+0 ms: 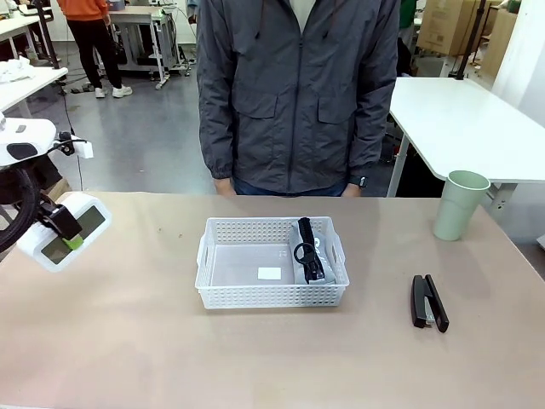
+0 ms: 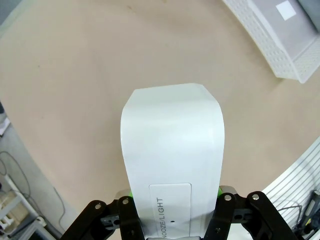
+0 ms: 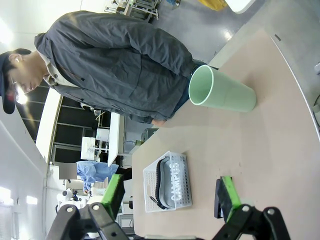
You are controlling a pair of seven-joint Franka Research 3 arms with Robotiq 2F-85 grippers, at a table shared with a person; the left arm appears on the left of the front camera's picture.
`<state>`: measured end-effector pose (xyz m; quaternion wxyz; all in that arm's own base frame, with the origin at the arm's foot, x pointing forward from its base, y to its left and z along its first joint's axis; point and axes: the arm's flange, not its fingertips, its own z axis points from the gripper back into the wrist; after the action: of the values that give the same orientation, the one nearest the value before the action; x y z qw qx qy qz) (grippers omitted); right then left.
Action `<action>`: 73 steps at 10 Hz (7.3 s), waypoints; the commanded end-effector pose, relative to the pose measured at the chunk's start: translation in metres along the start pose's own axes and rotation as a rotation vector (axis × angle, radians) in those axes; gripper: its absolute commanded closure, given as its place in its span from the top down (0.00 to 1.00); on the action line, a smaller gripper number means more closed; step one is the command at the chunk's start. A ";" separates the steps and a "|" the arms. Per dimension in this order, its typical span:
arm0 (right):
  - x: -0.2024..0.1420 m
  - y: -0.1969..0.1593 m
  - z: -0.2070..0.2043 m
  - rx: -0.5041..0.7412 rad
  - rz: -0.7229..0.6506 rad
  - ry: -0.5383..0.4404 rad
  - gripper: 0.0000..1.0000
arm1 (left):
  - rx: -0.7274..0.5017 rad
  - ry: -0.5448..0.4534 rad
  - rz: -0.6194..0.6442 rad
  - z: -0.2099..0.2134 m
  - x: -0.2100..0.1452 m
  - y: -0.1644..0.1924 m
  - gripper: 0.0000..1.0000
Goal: Efficiently arrange items inside the basket to fit them all.
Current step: Pick up the Digital clock and place it inside the Organizing basket, then pick up the Stapler and place it inside the Organizing basket.
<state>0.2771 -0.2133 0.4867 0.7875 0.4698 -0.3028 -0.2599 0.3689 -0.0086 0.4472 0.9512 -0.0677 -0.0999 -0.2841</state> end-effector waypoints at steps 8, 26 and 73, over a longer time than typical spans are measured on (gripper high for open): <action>0.003 0.000 0.000 0.023 0.008 -0.011 1.00 | 0.019 0.068 -0.520 -0.023 0.198 -0.166 0.51; 0.003 0.000 0.000 0.023 0.008 -0.011 1.00 | -0.059 0.333 -1.029 -0.188 0.239 -0.238 0.51; -0.071 0.099 -0.131 -0.558 0.250 0.207 1.00 | -0.717 -0.689 0.391 -0.011 -0.145 0.116 1.00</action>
<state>0.3387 -0.0704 0.5185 0.9176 0.2565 -0.2251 -0.2037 0.3189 0.1616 0.3913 0.8168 -0.4902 -0.2925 -0.0837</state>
